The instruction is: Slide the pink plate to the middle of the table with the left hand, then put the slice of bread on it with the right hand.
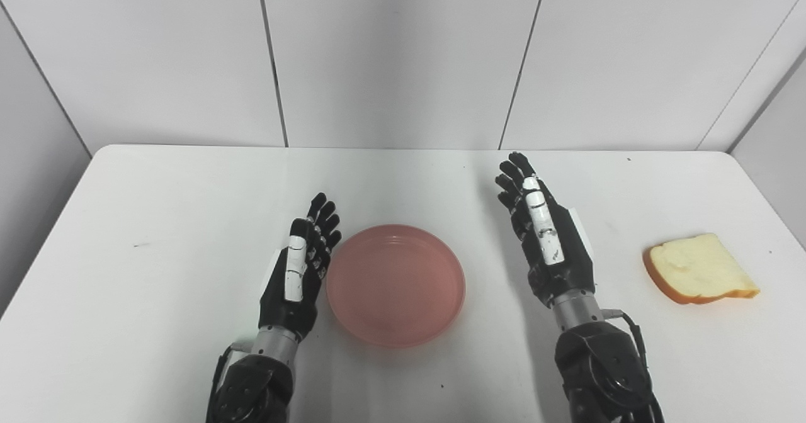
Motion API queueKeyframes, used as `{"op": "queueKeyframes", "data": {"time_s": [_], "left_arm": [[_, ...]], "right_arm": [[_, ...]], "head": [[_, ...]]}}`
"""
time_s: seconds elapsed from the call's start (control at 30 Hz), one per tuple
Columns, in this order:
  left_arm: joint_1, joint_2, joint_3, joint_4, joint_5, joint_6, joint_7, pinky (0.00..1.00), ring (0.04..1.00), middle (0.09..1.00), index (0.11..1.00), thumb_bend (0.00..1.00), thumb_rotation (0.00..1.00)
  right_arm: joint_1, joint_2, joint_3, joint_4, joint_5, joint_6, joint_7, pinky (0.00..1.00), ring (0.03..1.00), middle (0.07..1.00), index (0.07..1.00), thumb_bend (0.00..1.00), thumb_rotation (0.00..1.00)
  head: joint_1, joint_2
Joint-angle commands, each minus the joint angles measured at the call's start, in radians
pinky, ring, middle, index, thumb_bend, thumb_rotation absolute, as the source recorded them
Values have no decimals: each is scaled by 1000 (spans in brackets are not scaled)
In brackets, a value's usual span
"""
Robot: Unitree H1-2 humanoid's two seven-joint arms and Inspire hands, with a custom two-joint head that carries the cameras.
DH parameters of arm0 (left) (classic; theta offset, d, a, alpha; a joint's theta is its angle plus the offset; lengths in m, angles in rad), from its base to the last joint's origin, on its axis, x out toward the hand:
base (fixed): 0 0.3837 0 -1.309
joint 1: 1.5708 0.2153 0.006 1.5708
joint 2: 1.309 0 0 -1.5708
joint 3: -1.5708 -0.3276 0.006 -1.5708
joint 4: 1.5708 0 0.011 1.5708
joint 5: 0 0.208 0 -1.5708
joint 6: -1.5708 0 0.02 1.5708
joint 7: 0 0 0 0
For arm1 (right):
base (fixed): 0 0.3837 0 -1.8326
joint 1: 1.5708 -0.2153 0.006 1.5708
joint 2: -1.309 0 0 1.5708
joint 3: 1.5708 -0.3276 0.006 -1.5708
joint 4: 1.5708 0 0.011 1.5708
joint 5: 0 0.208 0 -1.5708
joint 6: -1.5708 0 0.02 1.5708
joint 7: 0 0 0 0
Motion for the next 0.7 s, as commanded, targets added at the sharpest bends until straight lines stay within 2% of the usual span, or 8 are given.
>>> {"op": "queueKeyframes", "data": {"time_s": [0.0, 0.47, 0.57, 0.6, 0.67], "left_arm": [[-11, -3, -3, -9, 4, -9, 2, 1000, 997, 1000, 961, 725, 1000], [-14, -3, -6, -6, 6, -4, 1, 1000, 996, 1000, 957, 736, 1000], [-19, -6, -10, 8, 11, -12, 2, 1000, 994, 1000, 952, 742, 1000], [-21, -7, -11, 16, 14, -18, 3, 1000, 992, 1000, 958, 745, 1000], [-26, -8, -13, 29, 21, -28, 5, 999, 991, 1000, 963, 746, 1000]], "right_arm": [[-29, -11, 2, -40, 5, 1, 19, 970, 922, 919, 915, 626, 803], [-34, -27, -1, -45, 3, 4, 25, 958, 915, 913, 911, 613, 786], [-58, -93, 9, -35, -29, 5, 62, 976, 912, 914, 928, 604, 749], [-65, -112, 11, -31, -43, 5, 68, 968, 890, 894, 913, 638, 669], [-78, -152, 15, -33, -72, 14, 80, 973, 885, 881, 904, 657, 603]], "head": [[1, -2], [-11, -2], [-24, -17], [-26, -18], [-30, -24]]}}
